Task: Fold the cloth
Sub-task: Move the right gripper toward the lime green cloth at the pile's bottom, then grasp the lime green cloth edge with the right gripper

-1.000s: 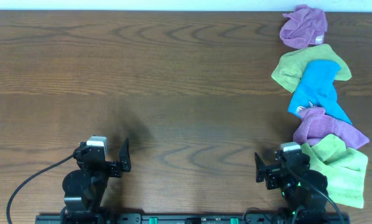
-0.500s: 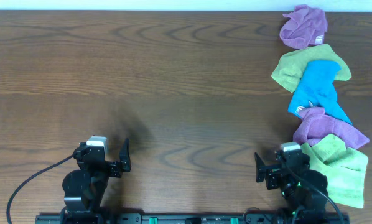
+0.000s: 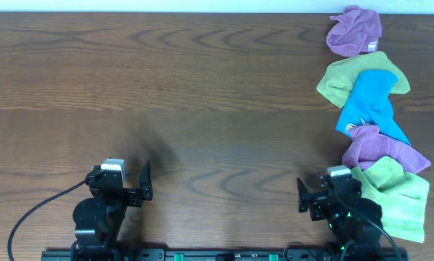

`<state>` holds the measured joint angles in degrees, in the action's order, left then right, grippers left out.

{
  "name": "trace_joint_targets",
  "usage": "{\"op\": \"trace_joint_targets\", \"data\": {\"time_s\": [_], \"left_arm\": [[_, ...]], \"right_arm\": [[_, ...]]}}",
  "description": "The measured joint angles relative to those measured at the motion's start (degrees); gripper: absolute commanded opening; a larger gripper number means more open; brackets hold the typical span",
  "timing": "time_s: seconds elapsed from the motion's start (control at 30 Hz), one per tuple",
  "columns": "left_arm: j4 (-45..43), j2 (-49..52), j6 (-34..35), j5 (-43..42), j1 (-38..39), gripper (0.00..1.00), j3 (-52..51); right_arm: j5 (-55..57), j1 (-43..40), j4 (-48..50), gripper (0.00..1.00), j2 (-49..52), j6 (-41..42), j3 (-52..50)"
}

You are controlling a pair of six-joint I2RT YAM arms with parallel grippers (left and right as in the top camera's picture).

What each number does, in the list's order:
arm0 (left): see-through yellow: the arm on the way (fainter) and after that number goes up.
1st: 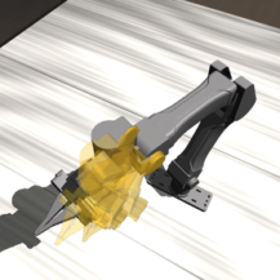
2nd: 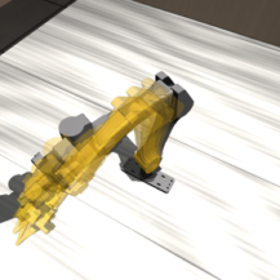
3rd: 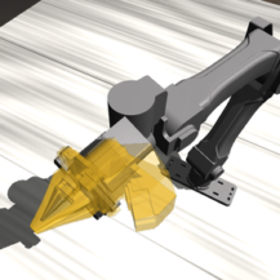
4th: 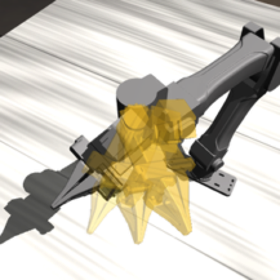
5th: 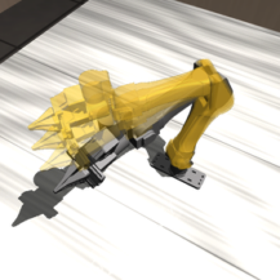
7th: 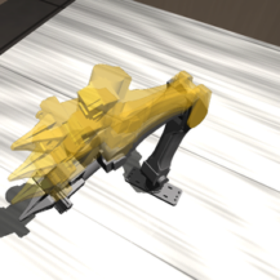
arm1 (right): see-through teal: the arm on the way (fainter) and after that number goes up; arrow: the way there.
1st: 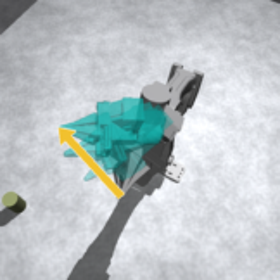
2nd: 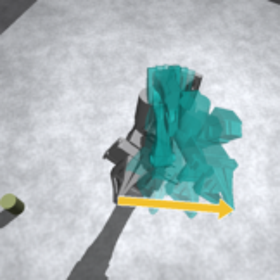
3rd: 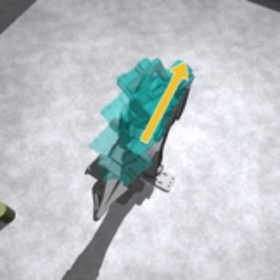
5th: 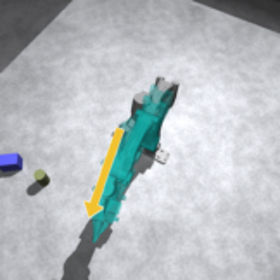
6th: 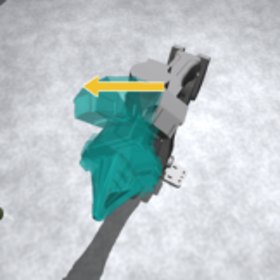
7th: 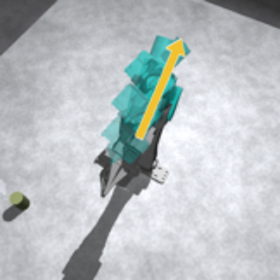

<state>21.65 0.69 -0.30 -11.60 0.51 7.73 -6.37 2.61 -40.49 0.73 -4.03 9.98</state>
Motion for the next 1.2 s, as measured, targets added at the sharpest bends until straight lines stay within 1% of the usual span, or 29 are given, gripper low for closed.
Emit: {"op": "trace_joint_targets", "data": {"time_s": [0.33, 0.4, 0.47, 0.53, 0.57, 0.63, 0.7, 0.77, 0.8, 0.83, 0.9, 1.07, 1.2], "left_arm": [[0.0, 0.0, 0.0, 0.0, 0.0, 0.95, 0.0], [0.0, 0.0, 0.0, 0.0, 0.0, 0.96, 0.0], [0.0, 0.0, 0.0, 0.0, 0.0, 0.95, 0.0], [0.0, 0.0, 0.0, 0.0, 0.0, 0.95, 0.0], [0.0, 0.0, 0.0, 0.0, 0.0, 0.95, 0.0], [0.0, -0.1, 0.0, 0.0, 0.0, 0.95, 0.0], [0.0, -0.1, 0.0, 0.0, 0.0, 0.96, 0.0], [0.0, -0.1, 0.0, 0.0, 0.0, 0.96, 0.0], [0.0, -0.1, 0.0, 0.0, 0.0, 0.95, 0.0], [0.0, 0.0, 0.0, 0.0, 0.0, 0.95, 0.0], [0.0, -0.1, 0.0, 0.0, 0.0, 0.95, 0.0], [0.0, -0.1, 0.0, 0.0, 0.0, 0.95, 0.0], [0.0, -0.1, 0.0, 0.0, 0.0, 0.95, 0.0]], "right_arm": [[0.0, 0.0, 0.0, 0.99, 0.0, 0.0, 0.0], [0.2, 0.0, 1.5, 0.99, 0.0, 0.0, 0.0], [-0.4, 0.0, 5.0, 0.99, 0.0, 0.0, -0.2], [-1.7, 0.0, 12.2, 0.99, 0.0, 0.2, -0.6], [-2.2, 0.0, 17.4, 0.99, 0.0, 1.1, -0.8], [-2.4, 0.0, 27.3, 0.99, 0.0, 4.6, -0.9], [-1.0, 0.0, 33.6, 0.99, 0.5, 8.9, -0.7], [1.6, -0.1, 35.1, 0.99, 3.5, 13.6, 0.5], [3.5, -0.7, 34.1, 0.99, 8.1, 17.4, 2.8], [4.3, -1.4, 32.1, 0.99, 10.9, 19.4, 4.8], [5.4, -3.5, 25.0, 0.99, 18.8, 23.1, 11.5], [6.6, -7.6, 1.2, 0.99, 38.0, 27.9, 27.9], [7.3, -9.2, -12.5, 0.95, 51.1, 29.5, 37.3]]}}
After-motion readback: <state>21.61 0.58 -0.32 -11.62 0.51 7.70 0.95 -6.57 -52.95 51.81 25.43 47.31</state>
